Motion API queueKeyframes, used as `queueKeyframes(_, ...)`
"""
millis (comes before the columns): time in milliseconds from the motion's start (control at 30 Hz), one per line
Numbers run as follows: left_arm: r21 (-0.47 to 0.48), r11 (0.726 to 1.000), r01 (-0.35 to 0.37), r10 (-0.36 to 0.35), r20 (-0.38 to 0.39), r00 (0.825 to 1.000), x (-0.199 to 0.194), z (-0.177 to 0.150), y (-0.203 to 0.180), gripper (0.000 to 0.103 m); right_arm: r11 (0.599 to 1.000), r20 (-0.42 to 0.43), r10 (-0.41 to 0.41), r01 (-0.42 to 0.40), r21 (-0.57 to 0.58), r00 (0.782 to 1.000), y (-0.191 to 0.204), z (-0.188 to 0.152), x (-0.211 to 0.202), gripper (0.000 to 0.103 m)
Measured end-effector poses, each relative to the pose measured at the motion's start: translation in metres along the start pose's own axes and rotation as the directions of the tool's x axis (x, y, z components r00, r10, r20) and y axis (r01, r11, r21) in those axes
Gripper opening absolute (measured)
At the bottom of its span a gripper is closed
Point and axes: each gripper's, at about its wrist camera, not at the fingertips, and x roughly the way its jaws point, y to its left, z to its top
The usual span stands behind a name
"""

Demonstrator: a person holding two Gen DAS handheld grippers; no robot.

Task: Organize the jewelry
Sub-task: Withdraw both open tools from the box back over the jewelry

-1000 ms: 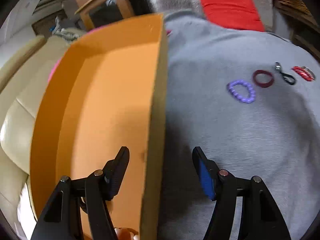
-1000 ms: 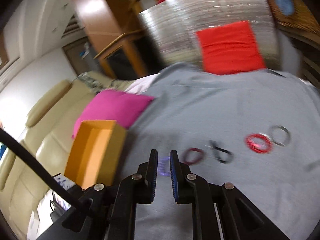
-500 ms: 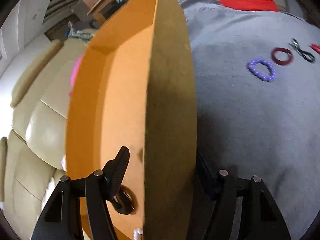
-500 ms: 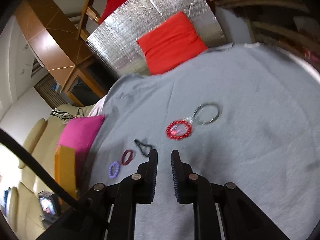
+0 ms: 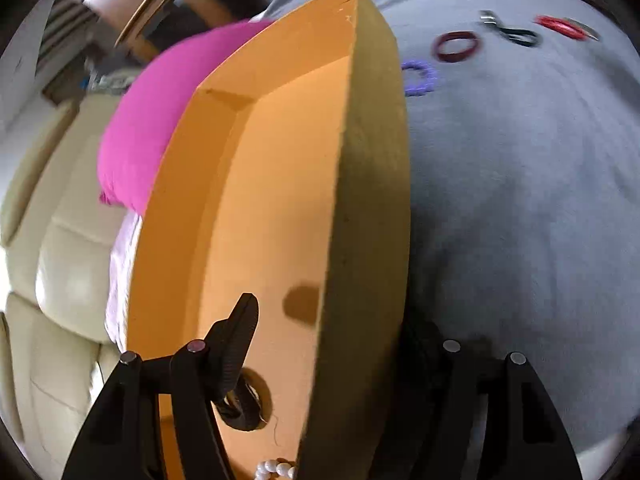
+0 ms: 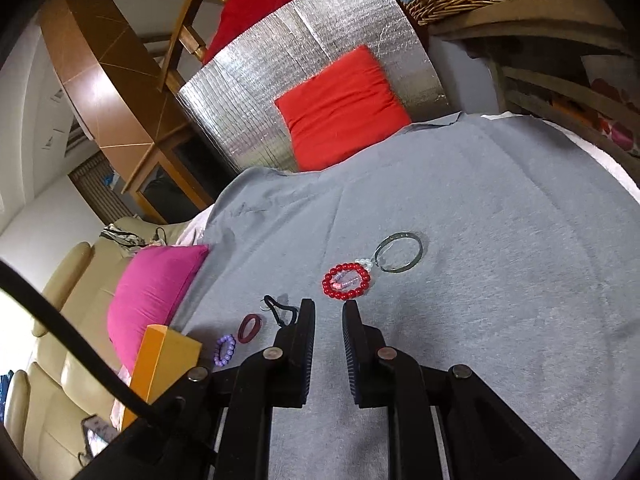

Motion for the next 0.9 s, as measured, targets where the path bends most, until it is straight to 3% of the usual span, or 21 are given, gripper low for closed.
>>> queueKeyframes(67, -0.053, 0.998, 0.016, -0.016, -0.014, 1.000, 0.004, 0.008, 0.010, 0.076, 1.000, 0.001, -0.007, 0.007, 0.001, 1.000, -0.004, 0.001, -0.001, 0.023)
queueKeyframes(167, -0.123, 0.991, 0.046, -0.052, -0.048, 0.997, 0.012, 0.021, 0.018, 0.076, 1.000, -0.014, -0.006, 0.006, 0.007, 1.000, -0.007, 0.001, 0.001, 0.023)
queueKeyframes(267, -0.145, 0.988, 0.048, -0.053, -0.032, 0.998, 0.005, 0.015, 0.021, 0.076, 1.000, -0.046, 0.004, -0.004, 0.008, 0.999, -0.010, -0.001, 0.008, 0.023)
queueKeyframes(400, -0.163, 0.986, 0.026, -0.008, 0.109, 0.994, -0.042, 0.018, 0.011, 0.076, 0.999, -0.097, -0.006, 0.003, -0.032, 0.995, -0.002, -0.007, 0.020, 0.024)
queueKeyframes(500, -0.194, 0.980, 0.048, 0.003, 0.254, 0.967, -0.083, 0.024, 0.009, 0.077, 0.999, -0.117, -0.011, 0.004, -0.052, 0.993, 0.001, -0.010, 0.024, 0.034)
queueKeyframes(567, -0.214, 0.969, 0.121, -0.052, 0.303, 0.952, -0.093, 0.031, 0.011, 0.077, 0.998, -0.130, -0.010, 0.003, -0.057, 0.991, 0.002, -0.013, 0.027, 0.052)
queueKeyframes(633, -0.224, 0.954, 0.197, -0.126, 0.296, 0.947, -0.086, 0.036, 0.009, 0.077, 0.998, -0.129, -0.009, 0.001, -0.058, 0.992, 0.003, -0.015, 0.029, 0.053)
queueKeyframes(767, -0.271, 0.899, 0.345, -0.300, 0.196, 0.934, -0.053, 0.038, -0.008, 0.077, 0.998, -0.154, 0.003, -0.013, -0.063, 0.988, 0.007, -0.017, 0.035, 0.053)
queueKeyframes(900, -0.290, 0.879, 0.379, -0.343, 0.170, 0.924, -0.038, 0.046, -0.018, 0.077, 0.997, -0.174, -0.008, -0.006, -0.082, 0.985, 0.010, -0.020, 0.042, 0.053)
